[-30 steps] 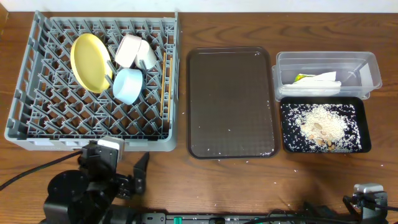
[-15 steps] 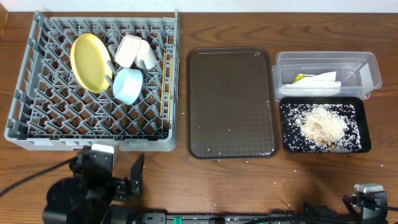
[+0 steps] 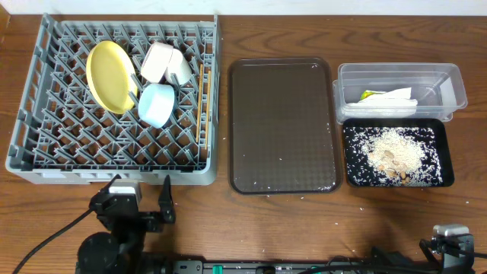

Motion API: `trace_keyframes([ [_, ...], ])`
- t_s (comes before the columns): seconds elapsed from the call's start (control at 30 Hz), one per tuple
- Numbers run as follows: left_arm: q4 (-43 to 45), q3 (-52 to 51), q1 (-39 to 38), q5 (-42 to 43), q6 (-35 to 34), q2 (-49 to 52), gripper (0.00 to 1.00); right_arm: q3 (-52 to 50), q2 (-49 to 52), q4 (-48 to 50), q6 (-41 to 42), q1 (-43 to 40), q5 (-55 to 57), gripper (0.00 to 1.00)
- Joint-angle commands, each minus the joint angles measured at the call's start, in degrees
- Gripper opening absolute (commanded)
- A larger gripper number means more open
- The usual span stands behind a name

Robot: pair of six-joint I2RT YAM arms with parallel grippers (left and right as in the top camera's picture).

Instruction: Sort waste into correct bins and load items into the dishwasher

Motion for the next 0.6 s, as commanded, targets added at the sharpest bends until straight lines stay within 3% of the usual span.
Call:
trace_keyframes([
  [0.0, 2.9, -4.7, 2.3, -0.2, -7.0, -2.7, 0.98, 0.0, 0.0, -0.1, 0.5, -0.7, 0.3, 0.99],
  [0.57, 21.0, -21.9, 4.0, 0.4, -9.6, -2.8, 0.98, 0.0, 0.0, -0.1, 0.5, -0.7, 0.3, 0.99],
])
